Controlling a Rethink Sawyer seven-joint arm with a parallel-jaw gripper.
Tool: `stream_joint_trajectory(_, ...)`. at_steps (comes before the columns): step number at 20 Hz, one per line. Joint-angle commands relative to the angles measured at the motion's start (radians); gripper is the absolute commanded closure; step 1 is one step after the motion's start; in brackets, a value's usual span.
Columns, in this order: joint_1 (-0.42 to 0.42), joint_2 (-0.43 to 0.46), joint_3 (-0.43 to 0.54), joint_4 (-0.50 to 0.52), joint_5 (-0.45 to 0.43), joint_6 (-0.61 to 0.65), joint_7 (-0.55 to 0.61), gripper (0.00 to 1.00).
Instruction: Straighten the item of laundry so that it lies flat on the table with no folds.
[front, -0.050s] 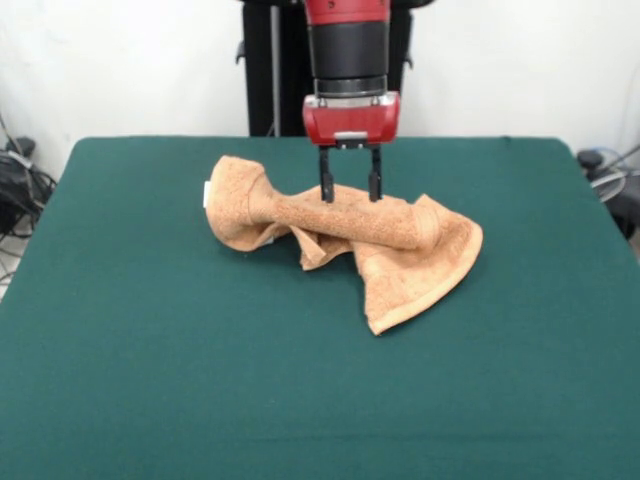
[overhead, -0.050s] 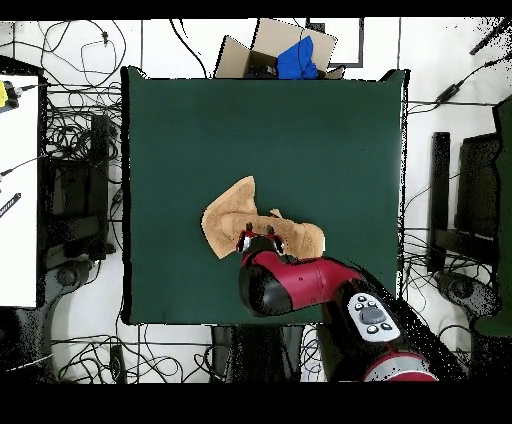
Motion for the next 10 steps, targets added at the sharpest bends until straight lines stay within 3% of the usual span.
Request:
stream_joint_trajectory(1, -0.015, 0.039, 0.008, -0.081, -0.057, -0.024, 0.034, 0.00)
stream_joint_trajectory(10, -0.051, 0.066, 0.043, -0.094, -0.068, 0.013, 0.016, 0.00)
